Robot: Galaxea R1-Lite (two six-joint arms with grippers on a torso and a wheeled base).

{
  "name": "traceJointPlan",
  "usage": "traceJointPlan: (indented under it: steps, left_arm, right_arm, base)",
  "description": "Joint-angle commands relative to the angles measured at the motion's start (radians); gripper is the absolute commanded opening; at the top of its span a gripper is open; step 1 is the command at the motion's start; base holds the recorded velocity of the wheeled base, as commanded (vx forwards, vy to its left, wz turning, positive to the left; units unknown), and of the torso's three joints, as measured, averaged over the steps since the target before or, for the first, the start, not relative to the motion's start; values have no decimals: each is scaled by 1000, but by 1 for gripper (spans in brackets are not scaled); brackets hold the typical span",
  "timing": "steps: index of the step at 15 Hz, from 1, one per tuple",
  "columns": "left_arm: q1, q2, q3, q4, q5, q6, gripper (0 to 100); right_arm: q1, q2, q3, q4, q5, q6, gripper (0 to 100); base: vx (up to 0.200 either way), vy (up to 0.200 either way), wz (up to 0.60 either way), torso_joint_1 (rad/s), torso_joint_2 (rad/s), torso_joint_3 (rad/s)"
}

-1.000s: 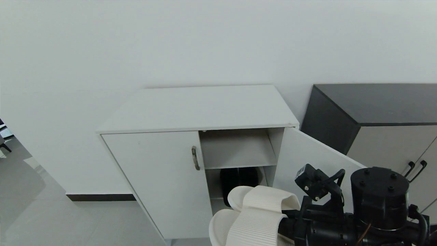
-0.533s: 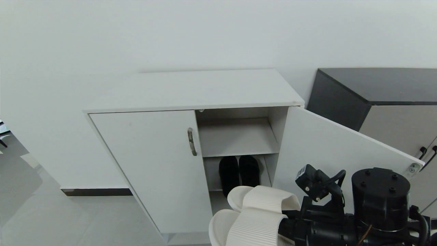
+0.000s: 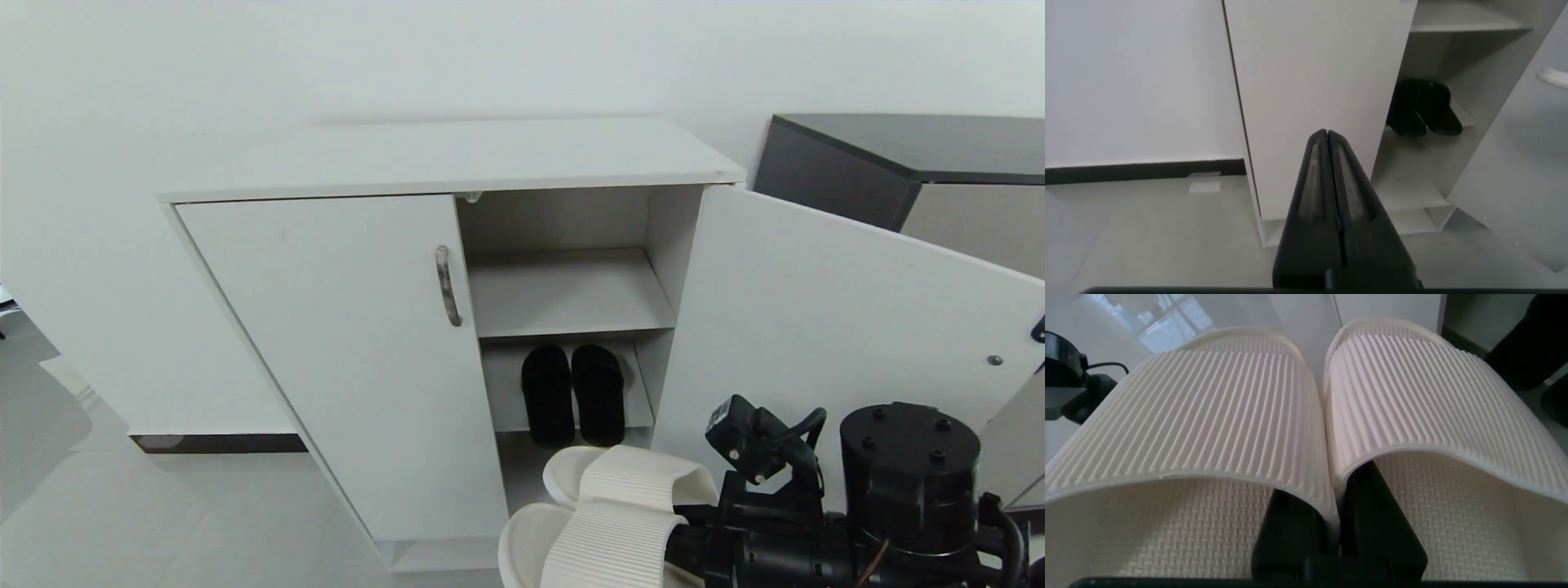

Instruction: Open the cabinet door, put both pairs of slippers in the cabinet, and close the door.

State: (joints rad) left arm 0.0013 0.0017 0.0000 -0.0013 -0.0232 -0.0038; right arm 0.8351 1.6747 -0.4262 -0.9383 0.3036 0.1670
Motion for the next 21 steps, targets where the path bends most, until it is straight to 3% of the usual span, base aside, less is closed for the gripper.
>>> traceJointPlan:
  steps: [1,9,12,13,14,15,16,18,19,21]
  left_arm:
    - [0,0,0,0,0,-1,0]
    - [0,0,0,0,0,-1,0]
    - [0,0,0,0,0,-1,0]
    - [0,0,0,0,0,-1,0]
    - [0,1,0,0,0,1,0]
    - [0,1,0,0,0,1,0]
    - [0,0,0,0,0,1,0]
    - [0,0,0,0,2,1,0]
    - [0,0,0,0,3,-1,0]
    - [0,0,0,0,2,1,0]
  right_arm:
    - [2,2,1,0,0,0,0]
    - [6,2,7,0,0,-21,0]
    - [61,-4,30,-31,-40,-133,0]
    - [99,-7,-72,50,-193,-109,0]
    - [162,-6,-238,266,-449,-77,0]
    - [182,-4,-315,355,-529,-57,0]
    - [256,23,-600,676,-729,100,0]
    - [289,148,-913,948,-1032,213,0]
    - [283,215,-976,944,-1144,215,0]
    - [259,281,-1002,840,-1178,200,0]
  base:
    - [0,0,0,-159,461,305]
    - [0,0,0,-94,347,249]
    - [0,0,0,-6,17,14]
    - [0,0,0,0,0,0]
    - [0,0,0,0,0,0]
    - [0,0,0,0,0,0]
    - [0,0,0,0,0,0]
    - [0,0,0,0,0,0]
    - [0,0,0,0,0,0]
    - [0,0,0,0,0,0]
